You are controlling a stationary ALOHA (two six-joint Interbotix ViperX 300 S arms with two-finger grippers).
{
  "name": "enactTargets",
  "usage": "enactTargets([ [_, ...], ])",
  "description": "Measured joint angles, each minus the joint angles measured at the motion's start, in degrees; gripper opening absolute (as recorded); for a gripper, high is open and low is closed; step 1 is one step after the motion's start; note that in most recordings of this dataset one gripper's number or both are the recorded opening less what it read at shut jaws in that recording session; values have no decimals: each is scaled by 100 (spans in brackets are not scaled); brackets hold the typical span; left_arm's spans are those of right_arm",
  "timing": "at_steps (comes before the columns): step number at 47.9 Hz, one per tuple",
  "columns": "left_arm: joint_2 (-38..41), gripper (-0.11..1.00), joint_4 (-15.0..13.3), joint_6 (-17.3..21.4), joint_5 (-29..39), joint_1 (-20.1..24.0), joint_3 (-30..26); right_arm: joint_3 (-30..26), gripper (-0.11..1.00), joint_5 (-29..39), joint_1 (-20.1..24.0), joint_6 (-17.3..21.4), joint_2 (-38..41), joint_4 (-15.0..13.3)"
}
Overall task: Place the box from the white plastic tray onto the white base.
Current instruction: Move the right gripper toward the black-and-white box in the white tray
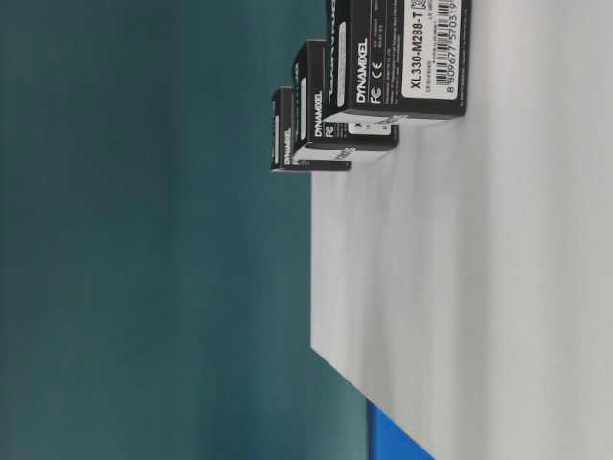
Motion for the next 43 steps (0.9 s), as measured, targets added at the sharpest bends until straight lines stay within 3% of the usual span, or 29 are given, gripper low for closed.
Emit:
enactTargets([
  [6,272,3,53,-9,18,88,-97,-9,2,360,0,141,-35,193],
  [12,580,-5,70,9,176,88,-316,-202,0,1556,0,501,-202,396],
  [32,738,-6,70,-9,817,-35,-712,-1169,0,5212,527,1274,-378,527],
  [43,738,-6,79,-26,870,-70,-729,-1556,0,6258,949,1591,18,826],
])
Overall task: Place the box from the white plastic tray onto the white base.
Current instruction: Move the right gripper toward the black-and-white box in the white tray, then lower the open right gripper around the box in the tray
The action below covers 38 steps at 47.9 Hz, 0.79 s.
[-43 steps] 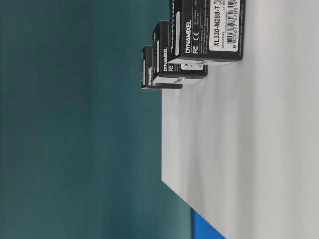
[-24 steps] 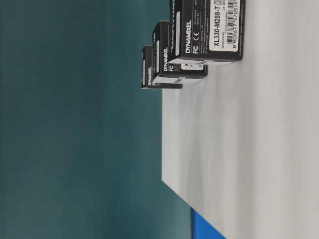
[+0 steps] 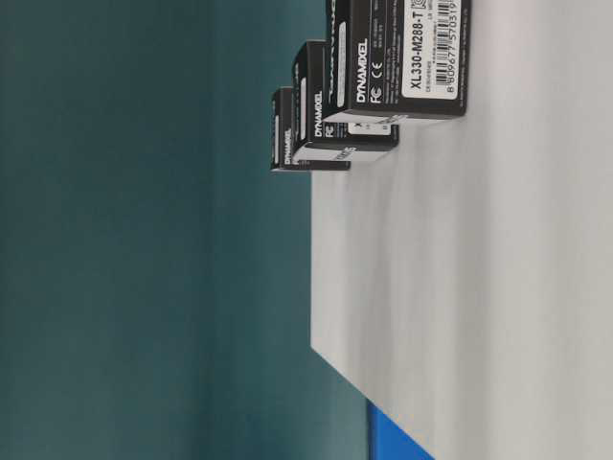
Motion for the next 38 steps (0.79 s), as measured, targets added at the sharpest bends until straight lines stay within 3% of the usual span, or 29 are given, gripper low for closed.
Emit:
enactTargets([
  [15,-35,-6,-9,0,114,-18,-26,-563,0,1134,492,9,1468,62],
  [31,-35,-6,0,-9,281,-26,-53,-1063,0,1811,826,-35,2751,-527],
  [38,-70,-6,0,-9,299,-35,-62,-1063,1,1872,826,-44,2892,-606],
])
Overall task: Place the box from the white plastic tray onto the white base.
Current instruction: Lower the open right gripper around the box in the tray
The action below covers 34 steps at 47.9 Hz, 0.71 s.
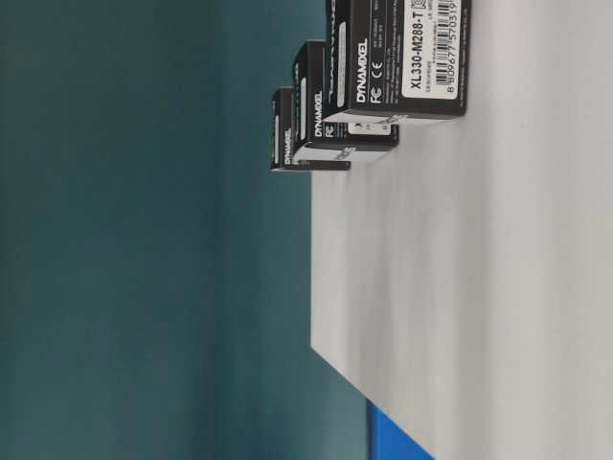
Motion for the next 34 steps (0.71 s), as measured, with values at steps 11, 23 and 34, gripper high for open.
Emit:
enactTargets([
  [11,-44,-6,0,9,26,-44,0,26,23,-18,-9,0,26,70],
  [23,-44,-6,0,9,70,-53,9,343,91,-325,0,220,44,167],
  [34,-44,-6,0,9,114,-53,9,642,100,-562,26,299,97,176],
])
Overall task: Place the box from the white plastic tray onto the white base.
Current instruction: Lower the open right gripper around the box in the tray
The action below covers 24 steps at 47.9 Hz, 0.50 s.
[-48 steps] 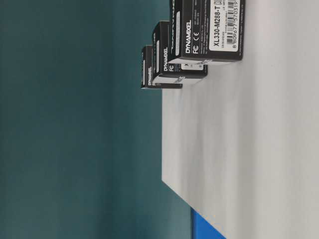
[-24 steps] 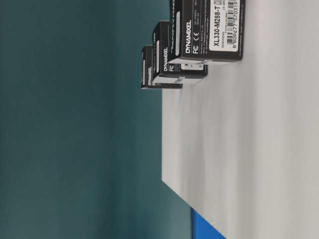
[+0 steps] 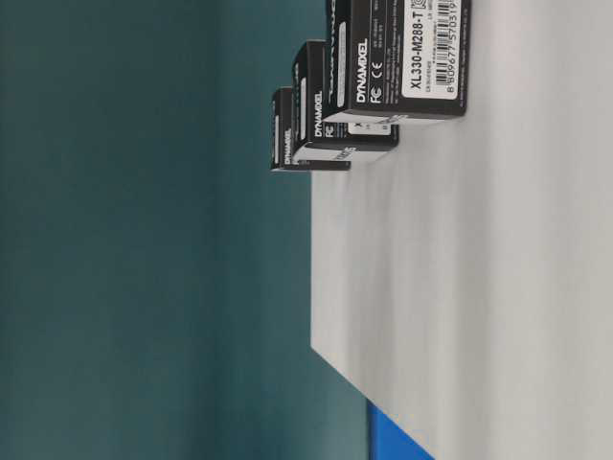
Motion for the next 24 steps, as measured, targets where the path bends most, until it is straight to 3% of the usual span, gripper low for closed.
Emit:
enactTargets([
  [24,18,-6,0,0,9,0,-9,439,100,-396,0,0,193,9],
])
